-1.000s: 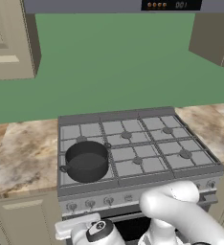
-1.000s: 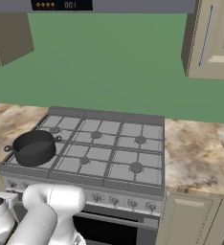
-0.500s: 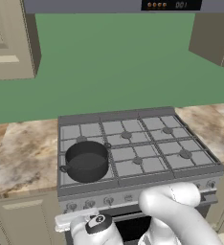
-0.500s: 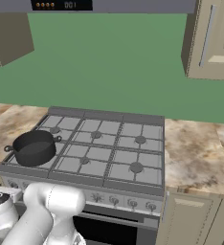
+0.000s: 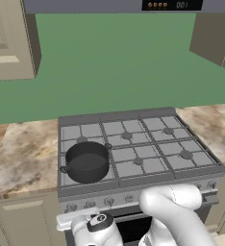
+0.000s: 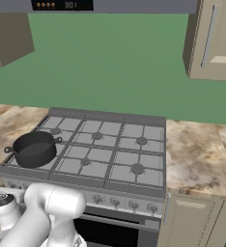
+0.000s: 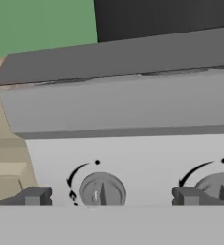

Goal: Turn on the burner for the pot on the stove. Wait thirty seconds for the pot to heat up. Then add the bell pepper to the pot.

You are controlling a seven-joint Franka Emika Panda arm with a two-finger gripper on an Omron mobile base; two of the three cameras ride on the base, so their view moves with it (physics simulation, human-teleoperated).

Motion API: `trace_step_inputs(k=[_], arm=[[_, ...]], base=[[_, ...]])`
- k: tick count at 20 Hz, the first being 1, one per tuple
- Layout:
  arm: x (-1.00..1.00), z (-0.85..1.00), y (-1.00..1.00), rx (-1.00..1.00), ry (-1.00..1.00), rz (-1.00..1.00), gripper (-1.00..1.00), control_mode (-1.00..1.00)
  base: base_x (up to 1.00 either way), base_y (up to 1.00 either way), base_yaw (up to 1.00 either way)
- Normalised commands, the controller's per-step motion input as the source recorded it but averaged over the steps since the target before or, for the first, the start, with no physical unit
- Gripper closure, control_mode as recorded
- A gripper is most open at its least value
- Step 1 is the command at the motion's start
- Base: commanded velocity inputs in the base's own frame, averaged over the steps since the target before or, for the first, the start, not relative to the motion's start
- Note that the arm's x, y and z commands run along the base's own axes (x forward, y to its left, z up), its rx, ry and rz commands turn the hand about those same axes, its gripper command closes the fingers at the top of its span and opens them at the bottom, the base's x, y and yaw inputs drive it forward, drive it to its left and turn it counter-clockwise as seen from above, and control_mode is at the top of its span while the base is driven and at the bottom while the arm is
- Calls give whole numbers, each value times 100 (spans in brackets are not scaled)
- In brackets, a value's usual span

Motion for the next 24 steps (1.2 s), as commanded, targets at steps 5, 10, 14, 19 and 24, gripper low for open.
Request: trace_step_inputs(k=[5,10,14,19,24], arm=[[1,-22,5,0,0,0,-100,-100],[12,-1,16,0,0,0,-100,-100],[15,-11,14,0,0,0,-100,-100],[4,-16,0,0,0,0,-100,-100],[0,-6,0,0,0,0,-100,-100]], base=[[0,0,0],[0,0,0],[0,0,0],[0,0,0],[0,0,0]])
